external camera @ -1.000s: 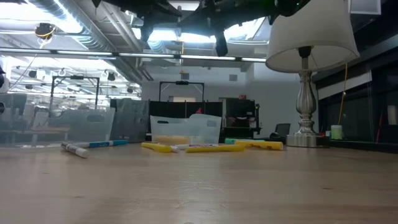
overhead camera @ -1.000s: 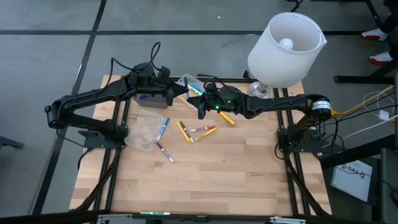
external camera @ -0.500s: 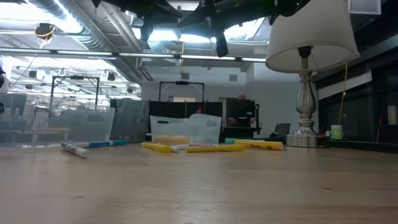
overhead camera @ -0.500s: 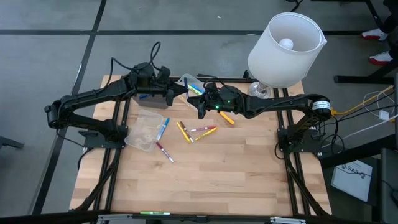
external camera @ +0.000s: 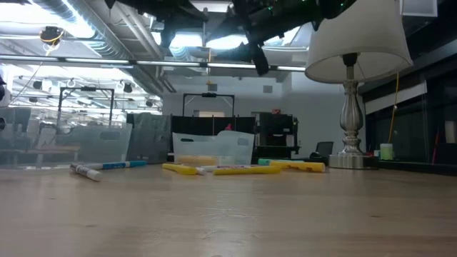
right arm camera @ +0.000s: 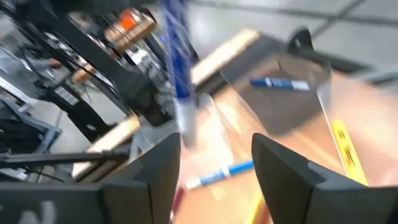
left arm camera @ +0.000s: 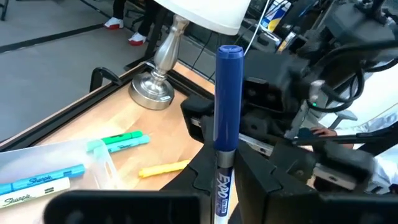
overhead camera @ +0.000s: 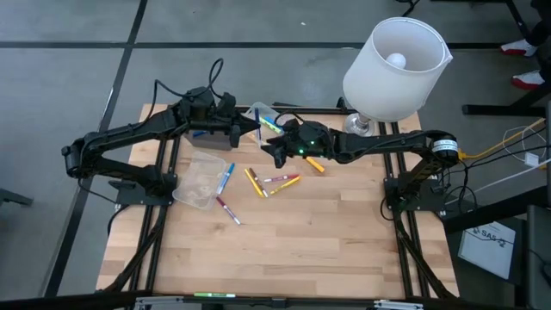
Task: Pick & Place Markers
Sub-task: Put the violet marker into the black bin
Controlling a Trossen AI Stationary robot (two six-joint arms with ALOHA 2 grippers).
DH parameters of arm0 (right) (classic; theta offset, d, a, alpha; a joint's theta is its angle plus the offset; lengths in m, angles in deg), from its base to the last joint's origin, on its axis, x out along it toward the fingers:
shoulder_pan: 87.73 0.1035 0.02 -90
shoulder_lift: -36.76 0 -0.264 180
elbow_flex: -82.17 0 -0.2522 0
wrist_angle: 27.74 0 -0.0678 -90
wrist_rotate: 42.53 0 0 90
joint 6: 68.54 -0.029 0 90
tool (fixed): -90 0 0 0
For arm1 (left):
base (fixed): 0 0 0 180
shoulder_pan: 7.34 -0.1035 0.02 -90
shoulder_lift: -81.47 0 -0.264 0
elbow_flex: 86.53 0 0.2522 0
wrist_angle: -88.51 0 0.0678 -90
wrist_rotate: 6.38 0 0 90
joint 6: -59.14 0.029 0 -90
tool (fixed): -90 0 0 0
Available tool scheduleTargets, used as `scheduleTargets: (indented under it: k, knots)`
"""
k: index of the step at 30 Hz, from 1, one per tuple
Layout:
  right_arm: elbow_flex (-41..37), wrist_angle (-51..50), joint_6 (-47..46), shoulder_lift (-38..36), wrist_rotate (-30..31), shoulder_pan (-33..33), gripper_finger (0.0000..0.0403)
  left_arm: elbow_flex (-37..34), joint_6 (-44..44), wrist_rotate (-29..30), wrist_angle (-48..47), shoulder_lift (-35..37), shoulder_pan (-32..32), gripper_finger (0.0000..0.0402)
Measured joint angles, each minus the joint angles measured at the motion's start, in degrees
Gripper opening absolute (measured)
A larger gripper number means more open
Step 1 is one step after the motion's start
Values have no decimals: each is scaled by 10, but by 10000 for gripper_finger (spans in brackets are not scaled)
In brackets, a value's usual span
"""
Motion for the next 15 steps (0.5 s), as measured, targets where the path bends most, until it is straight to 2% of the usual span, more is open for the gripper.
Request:
scheduleTargets:
  k: [5, 15]
  knots:
    - [0, -78, -16, 0, -8, 0, 221, 0, 11, 5, -19, 0, 0, 28]
    - [0, -236, -16, 0, -44, 0, 224, 0, 41, 35, -43, 0, 0, 28]
